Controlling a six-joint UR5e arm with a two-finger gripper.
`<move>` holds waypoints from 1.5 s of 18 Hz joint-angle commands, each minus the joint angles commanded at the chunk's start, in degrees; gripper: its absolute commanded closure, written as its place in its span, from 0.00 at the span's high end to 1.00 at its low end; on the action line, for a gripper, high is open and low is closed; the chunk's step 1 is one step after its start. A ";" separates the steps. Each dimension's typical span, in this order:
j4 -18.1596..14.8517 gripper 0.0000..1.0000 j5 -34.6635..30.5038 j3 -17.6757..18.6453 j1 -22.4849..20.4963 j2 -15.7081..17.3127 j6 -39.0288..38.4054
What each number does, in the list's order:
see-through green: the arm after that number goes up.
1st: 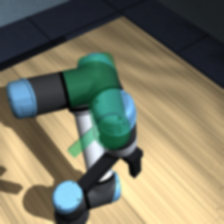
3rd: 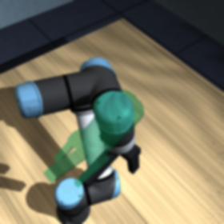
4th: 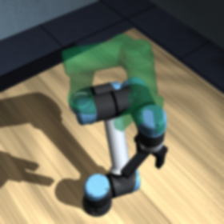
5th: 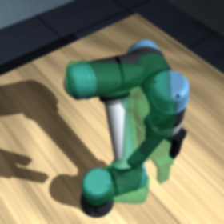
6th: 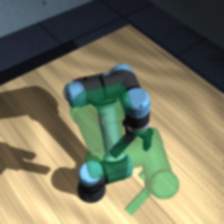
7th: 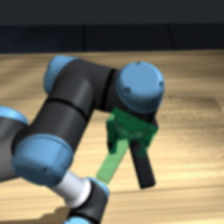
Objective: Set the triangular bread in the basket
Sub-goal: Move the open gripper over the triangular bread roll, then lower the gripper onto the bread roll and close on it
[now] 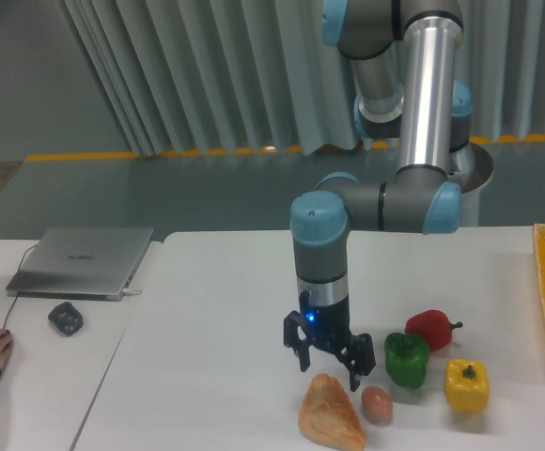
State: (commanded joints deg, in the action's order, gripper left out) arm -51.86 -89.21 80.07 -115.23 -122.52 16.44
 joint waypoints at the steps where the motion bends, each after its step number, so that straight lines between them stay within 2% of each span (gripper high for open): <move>1: 0.00 1.00 0.00 0.00 0.00 -0.18 0.00; 22: 0.09 0.99 0.09 -0.70 -0.09 -3.16 0.26; 23: 0.09 0.92 0.09 -0.70 -0.09 -3.34 0.26; 24: 0.09 0.78 0.09 -0.70 -0.09 -3.43 0.09; 26: 0.09 0.56 0.09 -0.70 -0.09 -3.34 -0.35; 27: 0.09 0.53 0.09 -0.70 -0.17 -3.34 -0.35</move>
State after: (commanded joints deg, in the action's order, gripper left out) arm -51.77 -89.12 79.37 -115.40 -125.86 16.08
